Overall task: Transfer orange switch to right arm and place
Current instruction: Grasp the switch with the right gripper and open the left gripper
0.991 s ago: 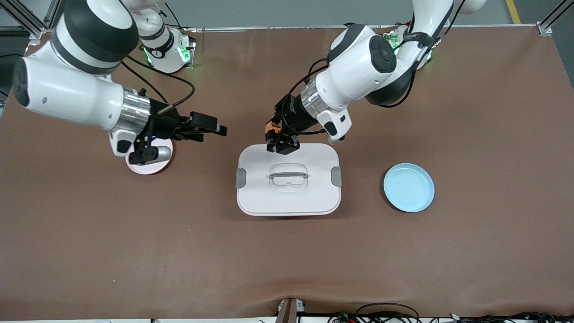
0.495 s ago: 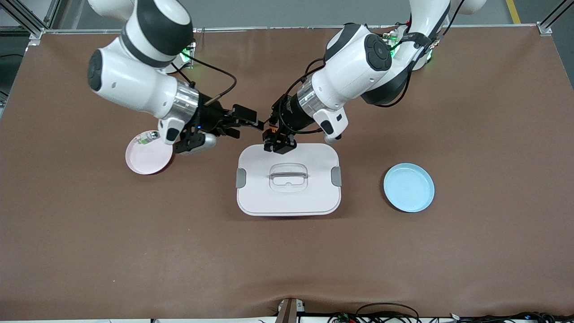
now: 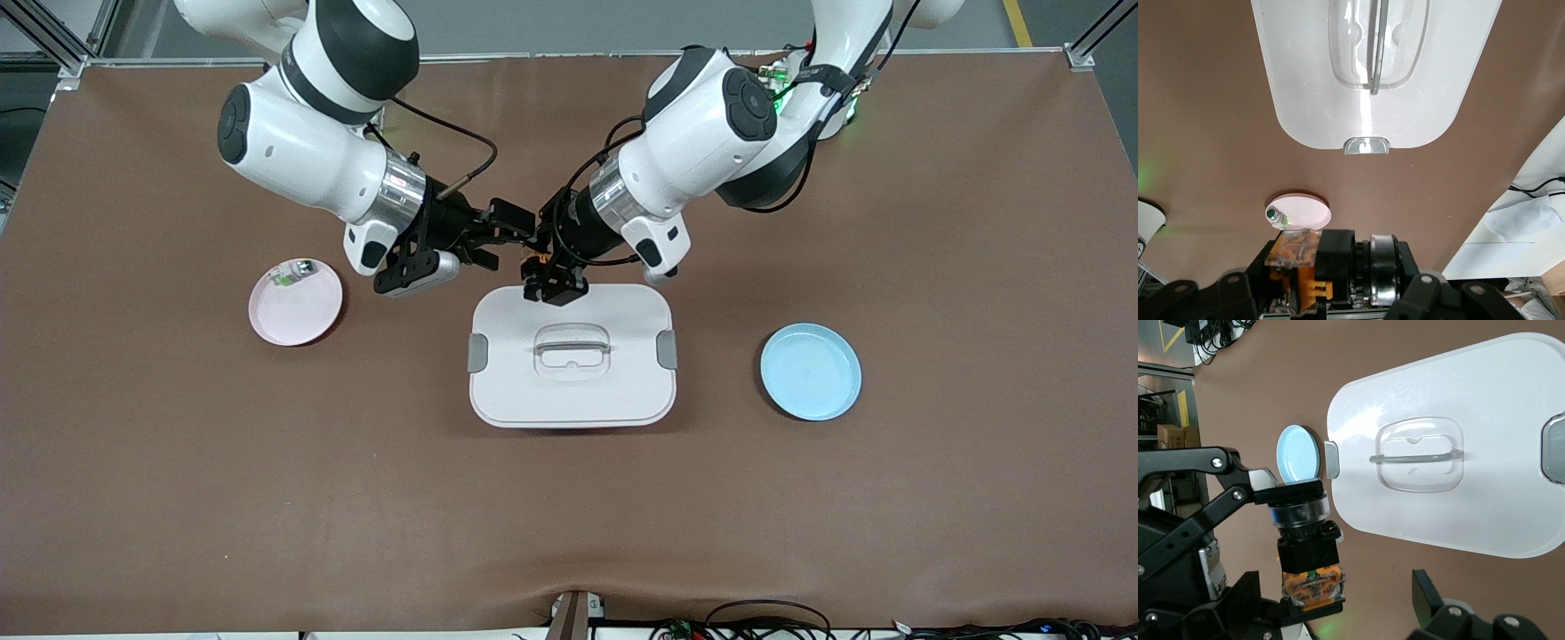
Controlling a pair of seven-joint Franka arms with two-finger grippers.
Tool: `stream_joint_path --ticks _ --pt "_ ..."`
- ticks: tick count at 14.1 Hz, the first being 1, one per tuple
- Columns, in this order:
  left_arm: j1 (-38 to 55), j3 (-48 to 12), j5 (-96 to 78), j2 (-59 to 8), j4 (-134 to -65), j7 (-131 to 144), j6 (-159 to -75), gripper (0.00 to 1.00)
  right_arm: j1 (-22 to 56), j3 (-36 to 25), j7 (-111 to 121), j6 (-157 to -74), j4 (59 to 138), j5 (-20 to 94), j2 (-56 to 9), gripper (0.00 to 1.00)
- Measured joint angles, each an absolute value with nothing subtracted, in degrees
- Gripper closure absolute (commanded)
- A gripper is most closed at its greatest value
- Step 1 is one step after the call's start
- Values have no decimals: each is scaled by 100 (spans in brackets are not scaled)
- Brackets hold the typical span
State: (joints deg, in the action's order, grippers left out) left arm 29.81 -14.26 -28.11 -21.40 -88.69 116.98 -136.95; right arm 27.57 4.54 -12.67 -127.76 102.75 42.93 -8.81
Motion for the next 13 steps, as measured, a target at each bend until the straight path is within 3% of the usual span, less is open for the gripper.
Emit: stream_joint_path --ticks 13 --pt "2985 -1426 -2810 -2153 -8869 11698 -13695 91 2770 452 -1164 -13051 10329 4576 -937 0"
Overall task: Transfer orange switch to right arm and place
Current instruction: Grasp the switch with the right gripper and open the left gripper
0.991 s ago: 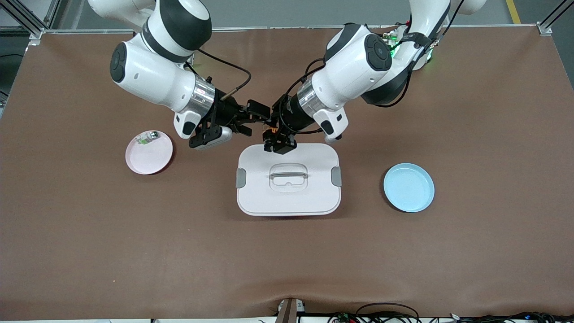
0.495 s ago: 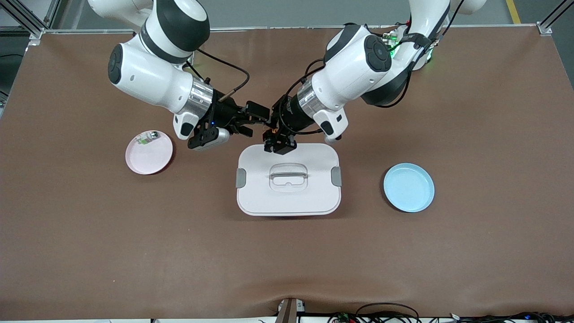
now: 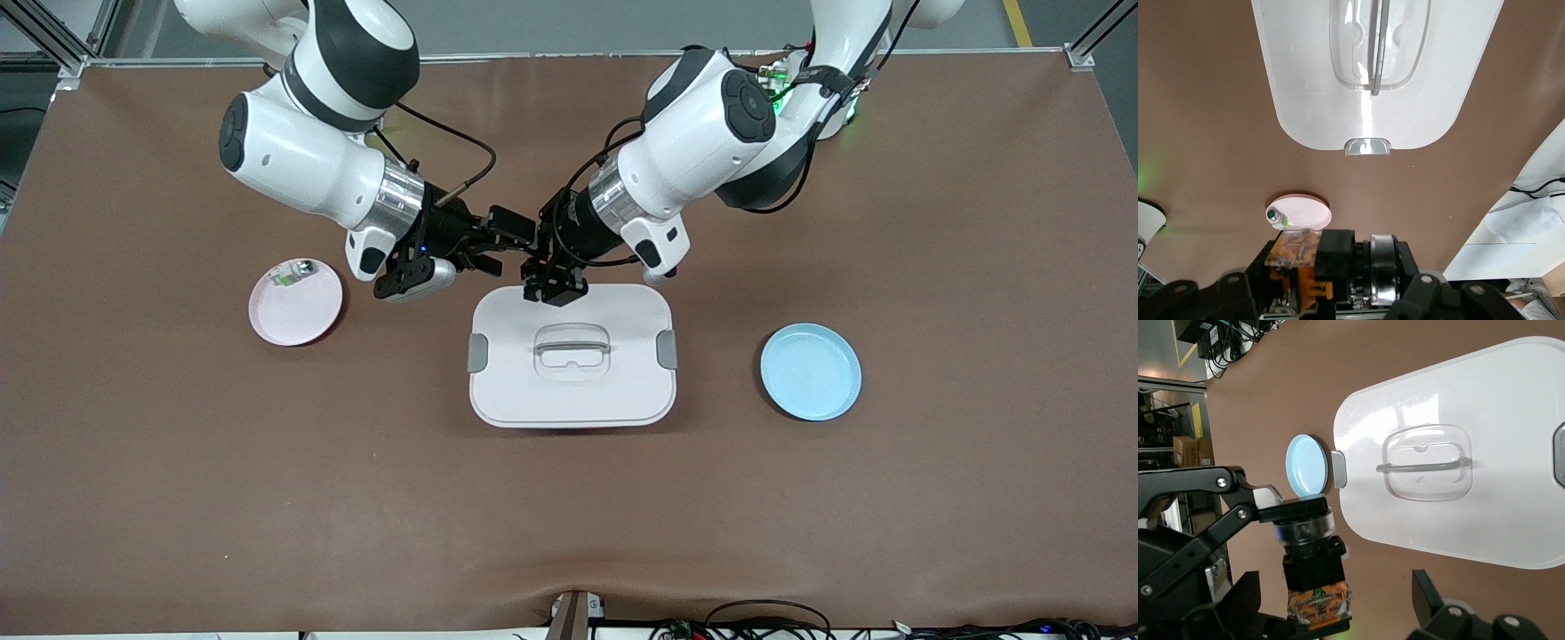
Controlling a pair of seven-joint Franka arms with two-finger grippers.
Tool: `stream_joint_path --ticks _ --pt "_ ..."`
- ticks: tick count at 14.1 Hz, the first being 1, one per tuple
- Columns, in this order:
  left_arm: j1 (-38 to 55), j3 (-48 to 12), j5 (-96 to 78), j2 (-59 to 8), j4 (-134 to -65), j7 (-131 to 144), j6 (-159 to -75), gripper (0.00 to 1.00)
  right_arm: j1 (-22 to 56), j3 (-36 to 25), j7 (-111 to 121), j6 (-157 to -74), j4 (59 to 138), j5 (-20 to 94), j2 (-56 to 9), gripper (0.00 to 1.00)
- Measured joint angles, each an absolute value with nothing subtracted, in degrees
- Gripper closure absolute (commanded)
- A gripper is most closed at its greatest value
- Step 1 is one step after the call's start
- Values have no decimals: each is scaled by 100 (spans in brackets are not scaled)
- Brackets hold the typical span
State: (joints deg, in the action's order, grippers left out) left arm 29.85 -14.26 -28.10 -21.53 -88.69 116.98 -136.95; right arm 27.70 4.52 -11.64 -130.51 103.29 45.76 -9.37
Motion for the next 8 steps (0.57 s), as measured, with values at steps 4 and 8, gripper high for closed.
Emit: stream_joint_path --ticks 4,8 --pt "3002 -1426 -2778 -2153 -8869 11698 -13695 91 2852 454 -1157 -13232 10329 4579 -955 14" --pt "3023 -1419 -2759 -2154 -8879 11698 -13694 91 2967 454 -1156 -13465 10329 4582 -999 51"
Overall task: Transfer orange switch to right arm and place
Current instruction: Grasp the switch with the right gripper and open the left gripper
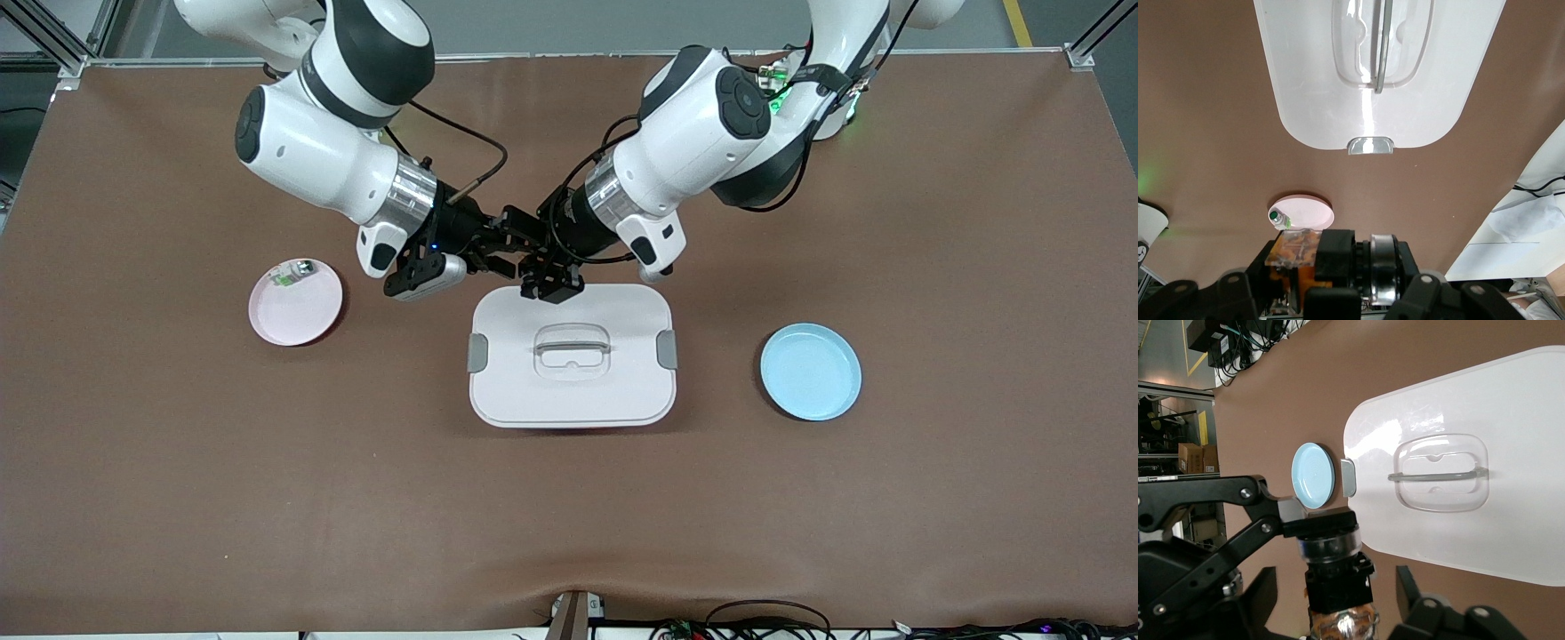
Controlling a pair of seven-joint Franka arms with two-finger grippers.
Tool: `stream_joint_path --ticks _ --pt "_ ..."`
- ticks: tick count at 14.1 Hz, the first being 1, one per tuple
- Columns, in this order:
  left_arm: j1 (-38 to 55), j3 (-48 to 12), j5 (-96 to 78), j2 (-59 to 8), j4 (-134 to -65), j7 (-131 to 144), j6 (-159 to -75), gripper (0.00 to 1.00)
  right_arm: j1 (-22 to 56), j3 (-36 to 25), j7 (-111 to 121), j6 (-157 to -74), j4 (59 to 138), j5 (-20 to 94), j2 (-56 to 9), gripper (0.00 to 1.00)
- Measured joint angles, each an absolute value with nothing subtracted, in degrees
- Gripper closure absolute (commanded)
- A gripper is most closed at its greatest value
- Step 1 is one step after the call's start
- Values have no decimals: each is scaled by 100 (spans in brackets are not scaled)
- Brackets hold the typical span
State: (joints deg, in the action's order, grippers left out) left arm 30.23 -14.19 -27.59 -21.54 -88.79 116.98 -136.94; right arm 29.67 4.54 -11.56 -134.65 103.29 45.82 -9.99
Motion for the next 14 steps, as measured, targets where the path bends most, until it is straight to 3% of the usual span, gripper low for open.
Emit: stream_joint_path --ticks 2,3,7,10,11,12,13,14 --pt "3024 -1417 -2759 -2157 -8879 11698 -13695 91 2992 454 -1155 -13480 10329 4582 -1023 90" --pt "3025 -1417 -2759 -2157 -8879 11698 -13696 91 2997 455 -1152 -13484 10329 4583 -1034 100" --pt "3020 -1417 -2754 -2156 -8873 11698 -13695 84 2998 450 -1058 -13501 10326 4604 -1053 100" --pt "3020 -1417 -2736 -2156 -8870 11698 -13696 71 2998 451 -1055 -13506 10325 4606 -1053 100" --pt "3020 -1417 -2734 -2156 -8870 11698 -13696 63 2998 451 -1053 -13508 10325 4607 -1053 100" --pt "3020 -1417 -2733 -2156 -8869 11698 -13696 44 2998 451 -1050 -13508 10324 4608 -1053 100" --pt "3019 -1417 -2733 -2156 -8868 11698 -13697 1 2998 450 -1048 -13510 10323 4609 -1053 100" --pt "3019 -1417 -2731 -2156 -8865 11698 -13699 0 2998 450 -1046 -13511 10321 4609 -1053 100"
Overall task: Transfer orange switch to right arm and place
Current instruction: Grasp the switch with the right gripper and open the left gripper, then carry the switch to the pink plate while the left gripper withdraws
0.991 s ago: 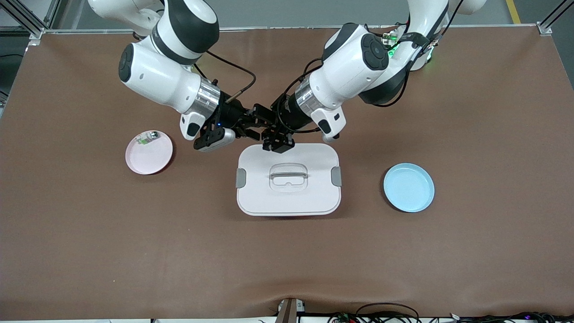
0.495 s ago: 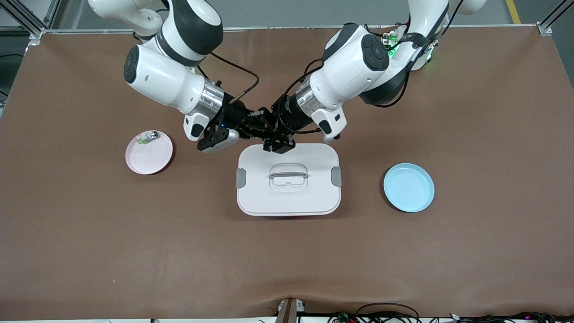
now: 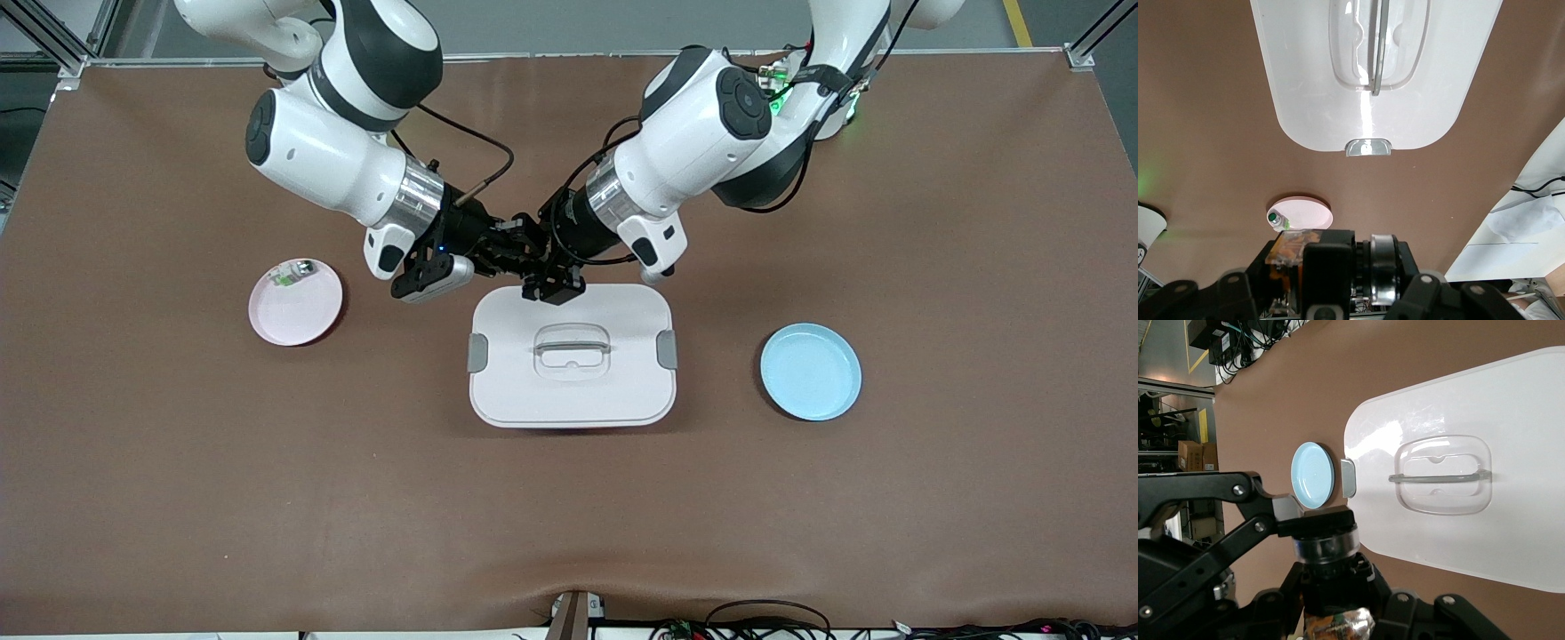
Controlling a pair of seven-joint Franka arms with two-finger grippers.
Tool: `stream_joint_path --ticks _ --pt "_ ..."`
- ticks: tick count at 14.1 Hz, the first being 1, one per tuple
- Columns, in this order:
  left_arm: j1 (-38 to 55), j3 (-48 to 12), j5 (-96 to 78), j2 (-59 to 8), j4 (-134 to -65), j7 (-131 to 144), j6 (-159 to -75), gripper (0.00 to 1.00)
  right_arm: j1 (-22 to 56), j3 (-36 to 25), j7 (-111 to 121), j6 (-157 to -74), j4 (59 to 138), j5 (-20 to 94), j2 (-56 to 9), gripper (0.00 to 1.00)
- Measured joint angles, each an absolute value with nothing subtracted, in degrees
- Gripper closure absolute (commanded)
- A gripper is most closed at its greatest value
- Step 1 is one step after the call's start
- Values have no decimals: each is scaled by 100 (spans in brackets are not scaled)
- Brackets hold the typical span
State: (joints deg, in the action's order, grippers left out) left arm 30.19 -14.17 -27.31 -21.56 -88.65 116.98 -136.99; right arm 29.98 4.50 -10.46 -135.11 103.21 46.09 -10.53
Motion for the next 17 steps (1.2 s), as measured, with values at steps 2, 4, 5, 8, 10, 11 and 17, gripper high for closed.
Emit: stream_joint_path --ticks 2,4,5,8,10,11,17 --pt "3008 -1412 -2651 -2156 -8861 11699 -13717 0 2993 434 -1053 -13511 10321 4609 -1055 100" --pt "2984 -1404 -2624 -2151 -8848 11699 -13729 0 2988 410 -1014 -13508 10320 4602 -1056 100" --pt "2976 -1397 -2616 -2144 -8842 11699 -13733 0 2987 400 -877 -13500 10320 4598 -1060 100" --pt "2935 -1377 -2583 -2101 -8838 11699 -13734 0 2868 346 141 -13293 10319 4566 -1087 100" --pt "2851 -1369 -2377 -2064 -8843 11699 -13731 0 2603 310 1068 -12911 10317 4385 -1093 100" --pt "2803 -1368 -2195 -2034 -8866 11699 -13721 0 2448 298 1420 -12698 10316 4192 -1093 100" --pt "2457 -1364 -1310 -1585 -9532 11430 -13612 0 1797 277 3152 -11835 10302 2790 -1092 100"
